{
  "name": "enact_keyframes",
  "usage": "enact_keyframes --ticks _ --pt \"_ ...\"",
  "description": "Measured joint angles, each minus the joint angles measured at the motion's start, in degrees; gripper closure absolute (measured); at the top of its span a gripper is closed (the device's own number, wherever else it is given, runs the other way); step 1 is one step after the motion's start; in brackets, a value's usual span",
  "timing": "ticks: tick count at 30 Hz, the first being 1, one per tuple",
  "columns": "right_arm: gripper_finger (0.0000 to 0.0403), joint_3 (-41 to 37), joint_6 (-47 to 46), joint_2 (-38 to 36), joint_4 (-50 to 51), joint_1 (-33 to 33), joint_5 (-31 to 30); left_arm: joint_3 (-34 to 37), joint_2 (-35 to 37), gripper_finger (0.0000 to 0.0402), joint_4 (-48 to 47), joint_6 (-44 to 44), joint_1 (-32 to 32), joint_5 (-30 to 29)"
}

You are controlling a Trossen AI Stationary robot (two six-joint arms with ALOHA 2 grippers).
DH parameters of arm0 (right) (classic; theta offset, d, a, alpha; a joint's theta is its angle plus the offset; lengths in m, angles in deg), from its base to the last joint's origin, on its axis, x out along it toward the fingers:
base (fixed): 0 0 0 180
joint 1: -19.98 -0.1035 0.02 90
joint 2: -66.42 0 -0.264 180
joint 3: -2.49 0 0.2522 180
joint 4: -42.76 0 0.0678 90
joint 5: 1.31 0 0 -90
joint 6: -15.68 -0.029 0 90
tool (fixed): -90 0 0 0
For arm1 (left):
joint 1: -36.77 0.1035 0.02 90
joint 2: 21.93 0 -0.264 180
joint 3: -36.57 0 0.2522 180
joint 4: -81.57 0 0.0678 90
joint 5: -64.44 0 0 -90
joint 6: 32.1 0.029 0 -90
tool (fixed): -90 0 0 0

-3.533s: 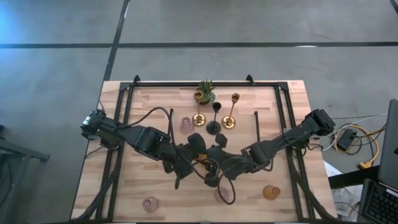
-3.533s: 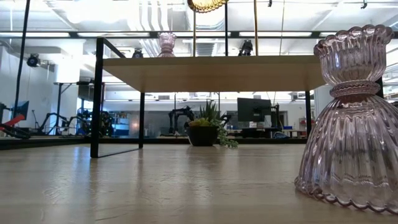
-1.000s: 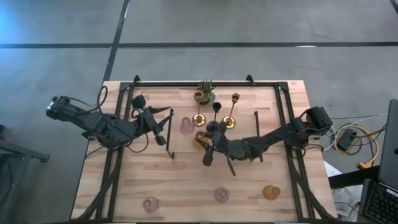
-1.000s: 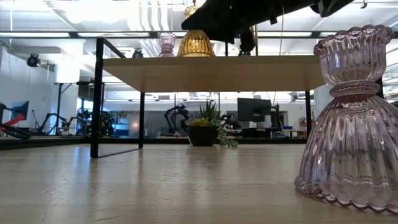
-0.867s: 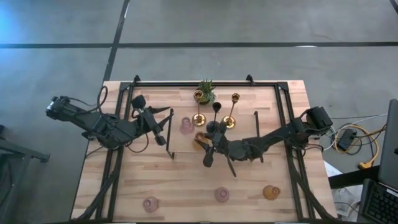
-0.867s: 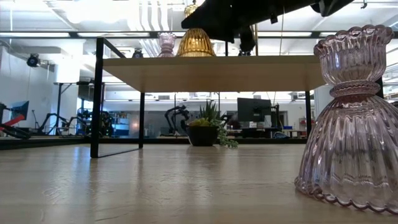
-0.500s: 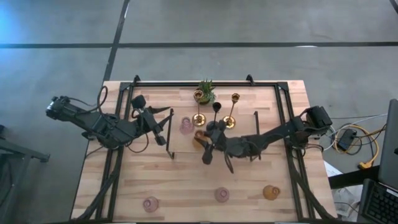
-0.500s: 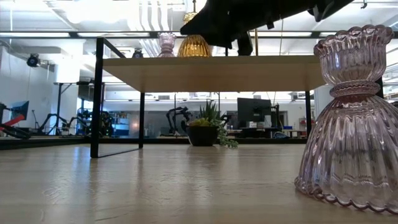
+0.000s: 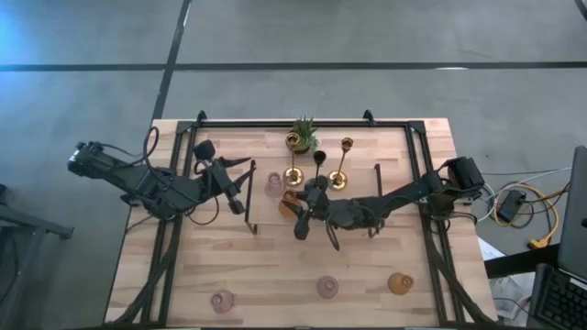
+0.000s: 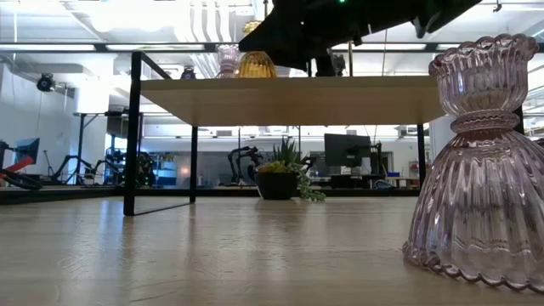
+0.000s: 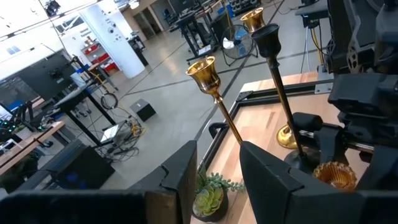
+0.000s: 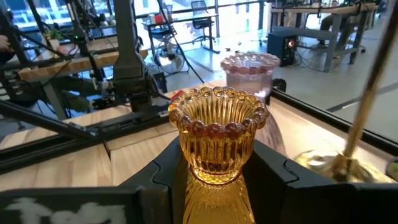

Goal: Pick & Place candle stick holders
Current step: Put the top orange glass candle holder on the shelf

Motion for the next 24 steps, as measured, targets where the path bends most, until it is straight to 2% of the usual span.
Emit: enact_keyframes --ticks 6,15,21,24 --pt "0.0269 2.06 2.94 1.43 0.81 -0.09 0.10 0.02 0.00 0.0275 0.00 -0.02 0.00 0.03" --pt "0.0278 2.15 3.07 1.32 1.52 -0.08 -0.04 0.13 0.00 0.0275 -0.08 -0.02 0.00 1.19" --pt "0.0278 2.15 2.65 1.30 2.20 -0.09 -4.35 0.18 0.00 0.0275 -0.04 -0.11 0.00 1.27" --pt "0.0281 2.20 2.58 1.30 2.28 -0.02 -4.63 0.24 0.00 0.0275 -0.04 -0.17 0.00 1.29"
